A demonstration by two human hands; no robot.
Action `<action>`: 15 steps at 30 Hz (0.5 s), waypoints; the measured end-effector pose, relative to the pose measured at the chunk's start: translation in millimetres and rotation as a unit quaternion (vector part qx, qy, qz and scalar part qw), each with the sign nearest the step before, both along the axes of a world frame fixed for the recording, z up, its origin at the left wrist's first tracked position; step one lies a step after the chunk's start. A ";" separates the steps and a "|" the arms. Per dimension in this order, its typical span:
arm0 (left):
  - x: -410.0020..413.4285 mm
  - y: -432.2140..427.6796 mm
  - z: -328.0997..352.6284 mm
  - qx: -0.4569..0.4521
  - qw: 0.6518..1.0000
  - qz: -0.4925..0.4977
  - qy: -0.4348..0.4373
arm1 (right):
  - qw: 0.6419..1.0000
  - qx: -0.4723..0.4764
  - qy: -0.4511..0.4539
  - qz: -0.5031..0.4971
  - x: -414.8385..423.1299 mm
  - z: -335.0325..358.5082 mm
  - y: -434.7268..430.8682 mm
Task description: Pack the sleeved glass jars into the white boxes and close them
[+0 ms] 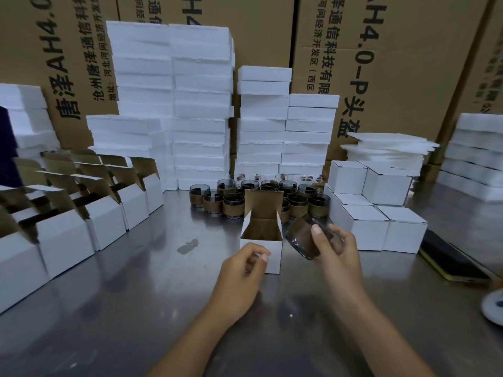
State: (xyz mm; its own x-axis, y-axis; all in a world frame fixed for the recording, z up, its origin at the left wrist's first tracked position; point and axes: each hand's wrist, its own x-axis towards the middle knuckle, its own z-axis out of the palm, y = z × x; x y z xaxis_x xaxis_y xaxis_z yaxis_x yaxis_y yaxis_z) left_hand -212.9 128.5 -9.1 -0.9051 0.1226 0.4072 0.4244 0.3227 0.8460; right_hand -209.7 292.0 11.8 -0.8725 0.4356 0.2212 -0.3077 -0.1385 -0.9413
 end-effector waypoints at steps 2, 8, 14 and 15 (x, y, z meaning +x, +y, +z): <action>3.8 1.7 1.5 0.048 0.998 -0.004 -0.042 | 0.996 -0.081 0.001 0.035 5.2 1.2 -7.6; 16.7 7.8 3.5 0.110 0.983 -0.089 -0.118 | 0.992 -0.065 -0.022 0.101 18.2 -5.7 -19.6; 18.7 8.6 5.6 0.078 0.981 -0.123 -0.128 | 0.988 0.008 -0.035 0.153 24.7 -8.0 -17.8; 18.4 8.8 5.1 0.077 0.982 -0.122 -0.125 | 0.987 0.013 -0.031 0.159 25.7 -7.9 -17.0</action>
State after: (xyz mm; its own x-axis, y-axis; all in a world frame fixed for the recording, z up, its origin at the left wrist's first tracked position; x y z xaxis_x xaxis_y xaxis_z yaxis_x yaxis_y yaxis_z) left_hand -194.5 137.4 -4.0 -0.9304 0.3021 0.2075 0.2466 0.0972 0.9642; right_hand -184.0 275.0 3.9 -0.9763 0.1331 0.1706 -0.1944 -0.1942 -0.9615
